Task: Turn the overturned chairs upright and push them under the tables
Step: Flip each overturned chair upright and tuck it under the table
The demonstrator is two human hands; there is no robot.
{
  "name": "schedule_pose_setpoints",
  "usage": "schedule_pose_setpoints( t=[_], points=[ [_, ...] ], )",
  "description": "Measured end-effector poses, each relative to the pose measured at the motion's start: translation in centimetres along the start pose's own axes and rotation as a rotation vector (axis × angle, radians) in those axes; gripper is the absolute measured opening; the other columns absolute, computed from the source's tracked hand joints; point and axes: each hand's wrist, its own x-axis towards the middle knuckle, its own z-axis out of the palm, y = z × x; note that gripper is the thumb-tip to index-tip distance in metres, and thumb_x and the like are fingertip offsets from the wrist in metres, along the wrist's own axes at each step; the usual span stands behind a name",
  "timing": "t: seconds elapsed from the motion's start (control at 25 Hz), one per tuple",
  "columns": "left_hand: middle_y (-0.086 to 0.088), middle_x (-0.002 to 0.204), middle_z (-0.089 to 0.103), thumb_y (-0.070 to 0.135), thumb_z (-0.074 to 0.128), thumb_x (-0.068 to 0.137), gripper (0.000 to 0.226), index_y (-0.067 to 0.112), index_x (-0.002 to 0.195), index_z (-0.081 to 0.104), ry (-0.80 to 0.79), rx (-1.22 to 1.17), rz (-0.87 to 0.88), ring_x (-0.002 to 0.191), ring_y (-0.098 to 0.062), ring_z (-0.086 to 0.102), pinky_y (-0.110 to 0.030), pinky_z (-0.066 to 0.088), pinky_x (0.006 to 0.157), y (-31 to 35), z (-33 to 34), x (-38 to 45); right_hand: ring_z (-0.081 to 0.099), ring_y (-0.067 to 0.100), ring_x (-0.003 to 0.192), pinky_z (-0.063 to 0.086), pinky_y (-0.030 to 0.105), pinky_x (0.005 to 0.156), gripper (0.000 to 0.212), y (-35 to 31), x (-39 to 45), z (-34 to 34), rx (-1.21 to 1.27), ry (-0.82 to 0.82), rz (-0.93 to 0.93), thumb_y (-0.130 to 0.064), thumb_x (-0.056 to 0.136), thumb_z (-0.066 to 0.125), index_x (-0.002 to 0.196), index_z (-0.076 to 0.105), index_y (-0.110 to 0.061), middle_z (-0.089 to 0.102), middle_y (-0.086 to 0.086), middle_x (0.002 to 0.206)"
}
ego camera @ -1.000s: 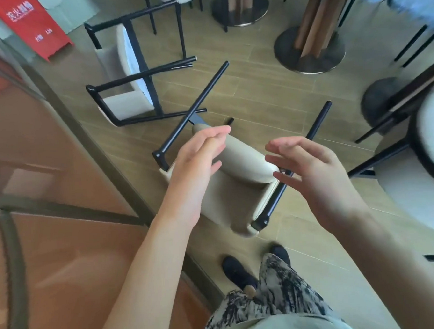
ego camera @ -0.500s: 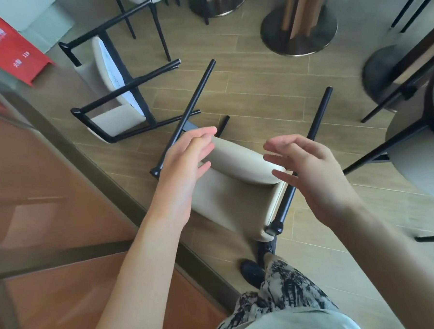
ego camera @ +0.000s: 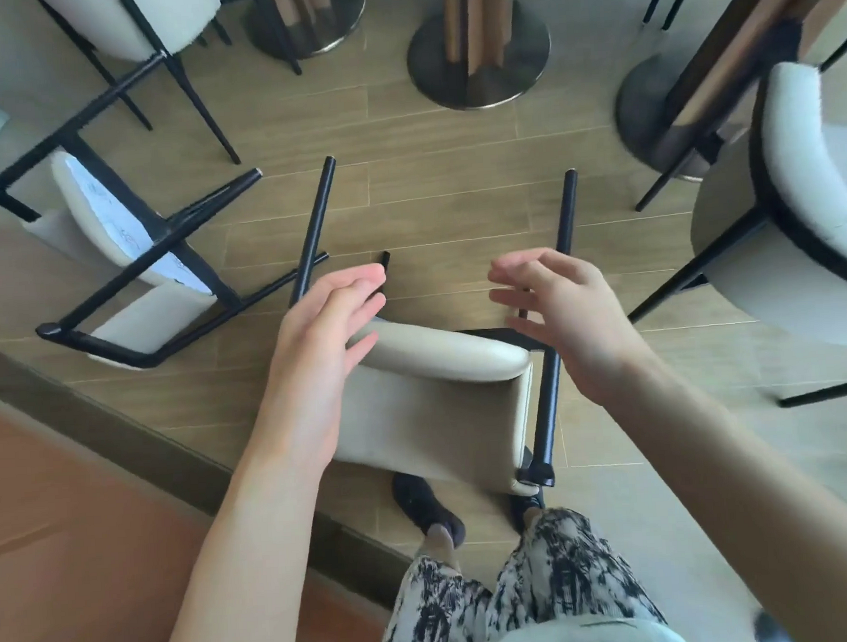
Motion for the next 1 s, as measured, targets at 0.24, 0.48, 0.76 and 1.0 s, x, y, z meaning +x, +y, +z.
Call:
schedule_pose_setpoints(
  t=[0.24,0.48,0.76,1.0],
  points=[
    [0.015,0.12,0.075,0.038,0.055,0.085,0.027,0.037,0.098,0.079,-0.173,0.057,-0.044,0.117,-0.002,0.067,-0.037,0.048,0.106,-2.0,-3.0,5.2,0.071,0.015,0.101,0.05,0.038,0.099,0.017,5.7,1.8,4.5,-0.081,0.163,0.073,-0.022,0.096,0.055,0.098,0.071,-0.021,0.073,0.0,0.108],
    [0.015,0.12,0.075,0.041,0.057,0.084,0.024,0.039,0.095,0.079,-0.212,0.035,-0.112,0.116,-0.002,0.068,-0.036,0.048,0.103,-6.7,-3.9,9.1,0.068,0.014,0.1,0.044,0.021,0.064,0.019,12.0,5.6,5.7,-0.325,0.179,0.173,-0.024,0.094,0.057,0.108,0.069,-0.021,0.071,-0.003,0.104],
    [0.014,0.119,0.075,0.038,0.056,0.085,0.024,0.04,0.092,0.079,-0.074,-0.047,-0.176,0.118,-0.003,0.067,-0.04,0.046,0.108,-14.1,-3.8,11.3,0.06,0.012,0.09,0.048,0.024,0.072,0.033,23.7,11.0,6.0,-0.638,0.016,0.376,-0.029,0.092,0.055,0.122,0.06,-0.018,0.065,-0.002,0.115],
    [0.016,0.114,0.076,0.037,0.054,0.082,0.028,0.039,0.094,0.079,0.031,-0.084,-0.215,0.115,0.0,0.067,-0.035,0.048,0.105,-19.8,-3.5,12.0,0.055,0.035,0.119,0.049,0.038,0.091,0.046,36.4,13.9,5.8,-1.181,-0.323,0.64,-0.018,0.092,0.054,0.133,0.044,0.0,0.05,0.018,0.132]
  ],
)
